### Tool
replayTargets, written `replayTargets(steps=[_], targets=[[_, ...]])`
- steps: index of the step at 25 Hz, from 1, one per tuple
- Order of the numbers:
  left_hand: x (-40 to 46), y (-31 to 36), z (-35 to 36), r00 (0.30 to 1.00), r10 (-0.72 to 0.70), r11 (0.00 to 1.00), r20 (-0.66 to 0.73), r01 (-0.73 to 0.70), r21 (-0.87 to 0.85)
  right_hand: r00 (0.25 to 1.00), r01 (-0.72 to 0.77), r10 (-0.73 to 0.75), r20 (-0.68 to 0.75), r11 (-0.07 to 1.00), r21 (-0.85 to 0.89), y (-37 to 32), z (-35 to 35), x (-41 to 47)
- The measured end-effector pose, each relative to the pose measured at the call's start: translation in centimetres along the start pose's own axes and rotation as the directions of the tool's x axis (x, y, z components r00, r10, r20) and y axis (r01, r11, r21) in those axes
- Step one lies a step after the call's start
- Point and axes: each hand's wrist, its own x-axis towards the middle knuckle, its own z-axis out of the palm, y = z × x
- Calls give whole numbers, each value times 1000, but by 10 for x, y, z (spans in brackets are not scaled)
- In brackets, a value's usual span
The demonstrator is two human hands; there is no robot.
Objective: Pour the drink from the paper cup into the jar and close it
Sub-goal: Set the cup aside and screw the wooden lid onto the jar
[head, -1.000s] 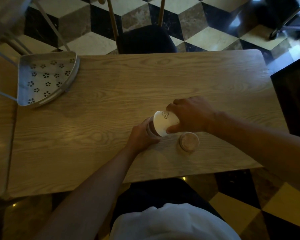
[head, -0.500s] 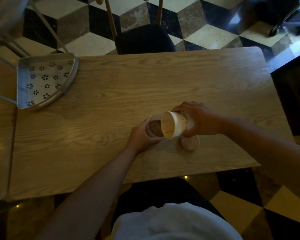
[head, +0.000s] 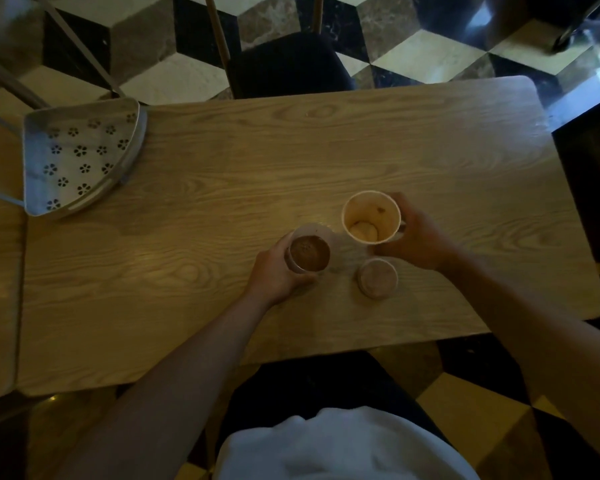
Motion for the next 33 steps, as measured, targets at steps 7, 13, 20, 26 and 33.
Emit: replayTargets(steps=[7, 13, 20, 26, 33], targets=[[-1, 1, 0, 999, 32, 999, -6, -32, -13, 921, -109, 210, -328, 948, 300, 42, 12, 3], [-5, 6, -1, 999, 44, 998, -22, -45, -40, 881, -87, 245, -405, 925, 371, 48, 10, 4], [-6, 7, 0, 999, 30, 999, -33, -31, -44, 875, -335, 378, -301, 924, 187, 65, 17, -3], [-7, 9, 0, 999, 42, 998, -30, -44, -52, 870, -479, 453, -195, 681, -554, 52, 68, -36], [-8, 6, 1, 998, 51, 996, -31, -53, -68, 866, -467, 461, -196, 603, -647, 34, 88, -34]])
